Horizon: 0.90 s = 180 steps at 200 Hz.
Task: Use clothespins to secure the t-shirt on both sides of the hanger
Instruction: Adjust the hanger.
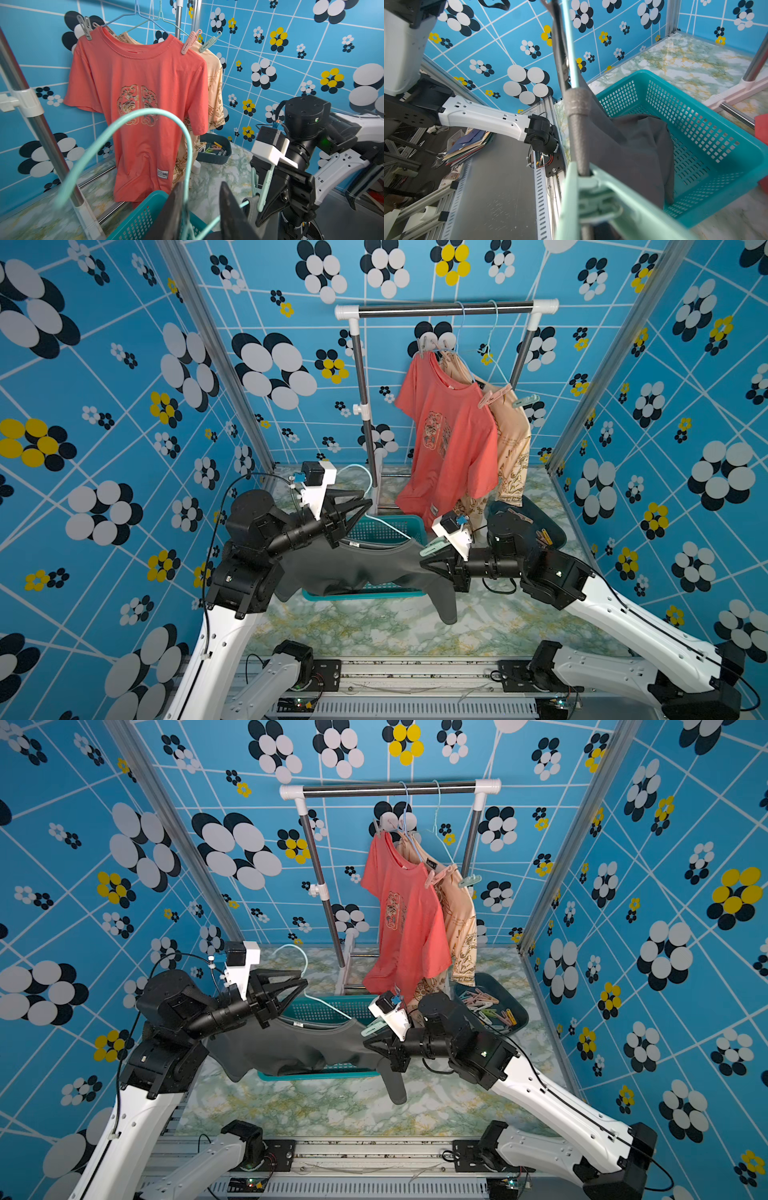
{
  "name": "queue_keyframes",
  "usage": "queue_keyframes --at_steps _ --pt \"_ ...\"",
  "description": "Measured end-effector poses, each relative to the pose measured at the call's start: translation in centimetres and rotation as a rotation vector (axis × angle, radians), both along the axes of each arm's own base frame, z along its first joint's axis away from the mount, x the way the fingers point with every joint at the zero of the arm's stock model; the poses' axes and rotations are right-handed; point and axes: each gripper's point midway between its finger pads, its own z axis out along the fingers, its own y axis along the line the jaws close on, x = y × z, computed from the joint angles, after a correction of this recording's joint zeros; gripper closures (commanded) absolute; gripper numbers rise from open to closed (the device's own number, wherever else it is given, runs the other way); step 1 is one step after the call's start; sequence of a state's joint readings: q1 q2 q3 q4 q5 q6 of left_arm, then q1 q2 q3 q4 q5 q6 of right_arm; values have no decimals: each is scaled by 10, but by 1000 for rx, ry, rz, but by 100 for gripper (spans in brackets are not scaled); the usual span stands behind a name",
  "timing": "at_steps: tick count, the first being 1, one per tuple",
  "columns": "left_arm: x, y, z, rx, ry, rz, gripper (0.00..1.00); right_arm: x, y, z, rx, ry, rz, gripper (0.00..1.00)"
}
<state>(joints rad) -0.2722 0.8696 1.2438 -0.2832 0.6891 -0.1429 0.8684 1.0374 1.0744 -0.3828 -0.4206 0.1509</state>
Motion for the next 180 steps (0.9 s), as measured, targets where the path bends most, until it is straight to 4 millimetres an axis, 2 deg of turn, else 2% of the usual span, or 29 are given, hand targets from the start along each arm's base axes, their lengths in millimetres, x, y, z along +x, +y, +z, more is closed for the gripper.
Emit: queue_keyframes --at_steps 11,20,67,130,157,180 --pt "5 6 -1 -1 -3 52 5 4 -3 -4 -10 4 -27 100" --pt "8 12 -2 -3 -6 100 0 7 -5 -7 -18 6 -49 100" --pt "13 28 -1 -21 -53 212 1 20 -13 -16 -61 8 -133 100" --pt "11 45 17 -66 -126 312 1 28 -22 -27 -111 11 -192 100" --pt "12 60 23 -74 -150 404 1 31 -28 -28 -126 7 -217 100" --pt "23 80 20 -66 -141 534 1 31 -36 -25 -128 -4 -236 100"
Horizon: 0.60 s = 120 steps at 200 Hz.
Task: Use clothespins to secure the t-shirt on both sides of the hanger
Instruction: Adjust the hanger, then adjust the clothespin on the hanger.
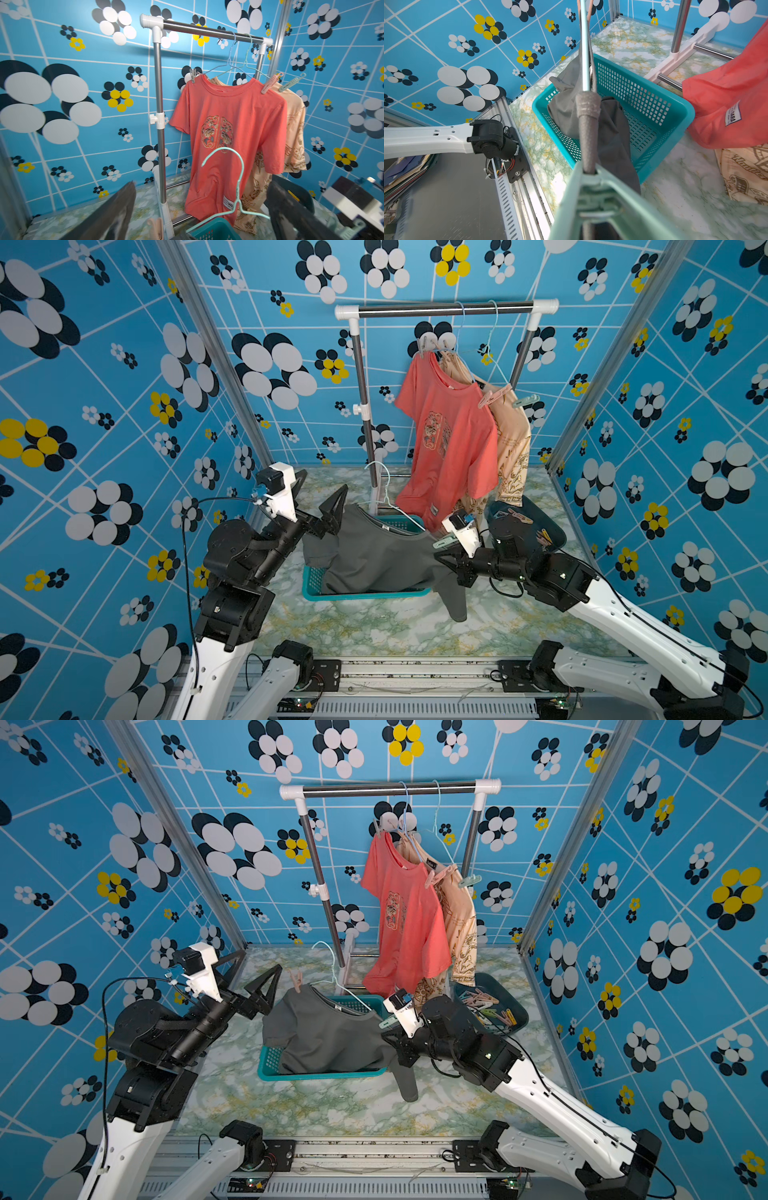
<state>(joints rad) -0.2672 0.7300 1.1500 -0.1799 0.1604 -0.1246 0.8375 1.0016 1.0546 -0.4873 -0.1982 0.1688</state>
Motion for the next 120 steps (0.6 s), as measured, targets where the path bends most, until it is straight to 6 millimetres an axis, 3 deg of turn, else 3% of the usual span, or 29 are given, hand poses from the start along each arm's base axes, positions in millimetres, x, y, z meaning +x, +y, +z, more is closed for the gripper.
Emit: queue_keyframes --at_steps 45,120 --pt "20 29 -21 15 86 189 1 -2 -17 9 -1 -34 -37 100" --pt "35 24 -48 3 185 176 1 -6 -24 9 -20 -35 -37 100"
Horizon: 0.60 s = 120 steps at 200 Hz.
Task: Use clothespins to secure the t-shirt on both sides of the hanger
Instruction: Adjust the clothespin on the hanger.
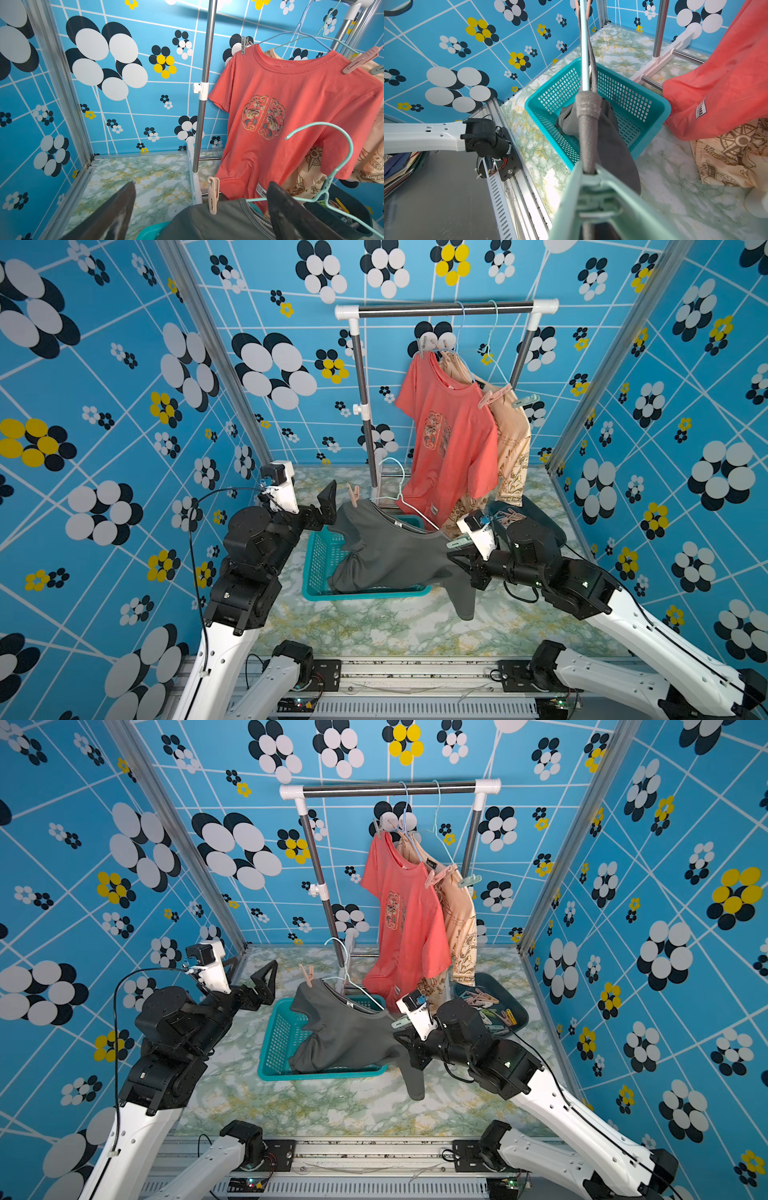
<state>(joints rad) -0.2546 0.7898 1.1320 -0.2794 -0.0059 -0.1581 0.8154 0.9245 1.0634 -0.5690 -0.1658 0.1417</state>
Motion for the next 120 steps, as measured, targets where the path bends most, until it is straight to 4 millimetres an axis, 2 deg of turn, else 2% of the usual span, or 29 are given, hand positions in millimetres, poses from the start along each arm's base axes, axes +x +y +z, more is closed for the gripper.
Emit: queue_keyframes --at_steps 36,80,120 --pt "18 -14 -22 -58 84 -51 0 0 0 10 11 -18 7 100" --pt "52 -35 -60 -179 222 -116 17 -1 0 13 15 -29 11 100" --pt "66 -44 -70 -274 271 -144 26 -3 -1 15 22 -34 13 100"
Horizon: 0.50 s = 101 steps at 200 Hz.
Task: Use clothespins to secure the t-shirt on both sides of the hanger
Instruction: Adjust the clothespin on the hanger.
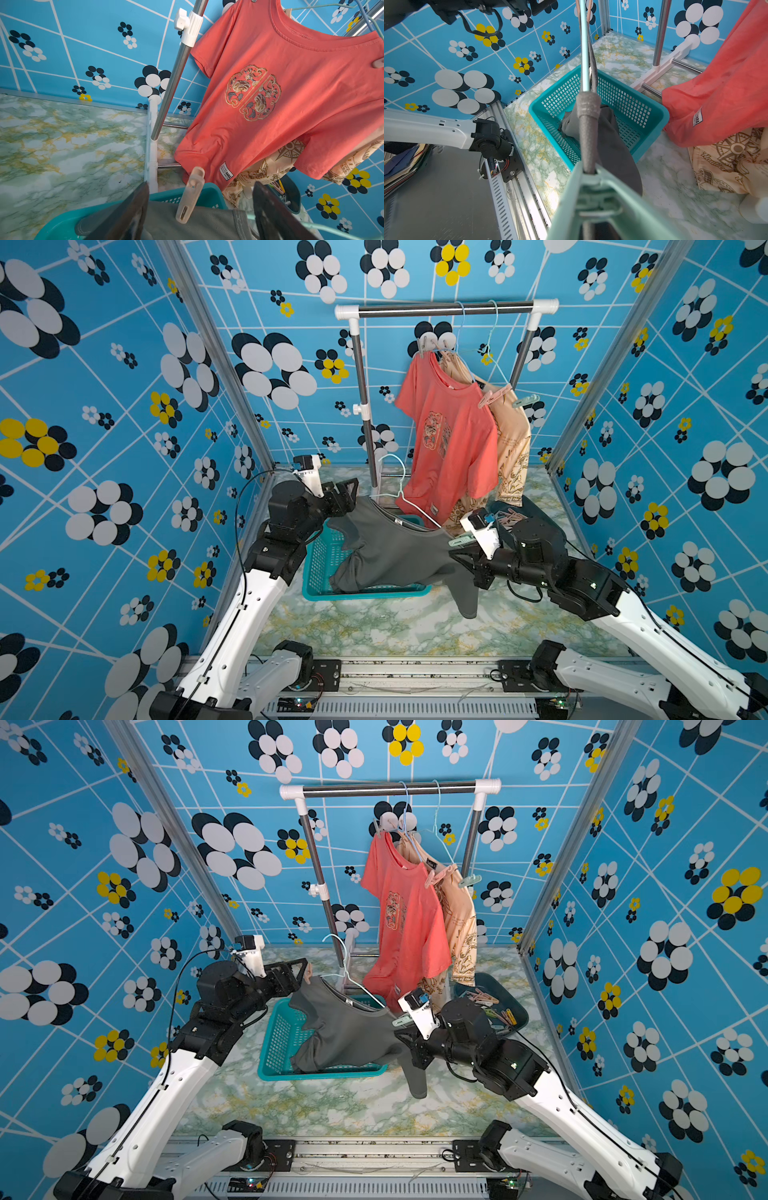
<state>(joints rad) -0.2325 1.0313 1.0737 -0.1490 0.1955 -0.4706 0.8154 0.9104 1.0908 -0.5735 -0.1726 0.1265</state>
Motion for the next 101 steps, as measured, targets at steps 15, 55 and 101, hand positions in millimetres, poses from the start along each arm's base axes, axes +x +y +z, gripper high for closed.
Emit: queue_keyframes --at_steps 15,55,101 --pt "3 0 2 -22 -3 7 31 -1 0 1 3 -1 2 100" --pt "14 -5 -1 -99 17 -6 42 -2 1 1 6 2 11 100" --pt "17 -9 -29 -157 87 -10 45 -3 0 3 11 0 13 100"
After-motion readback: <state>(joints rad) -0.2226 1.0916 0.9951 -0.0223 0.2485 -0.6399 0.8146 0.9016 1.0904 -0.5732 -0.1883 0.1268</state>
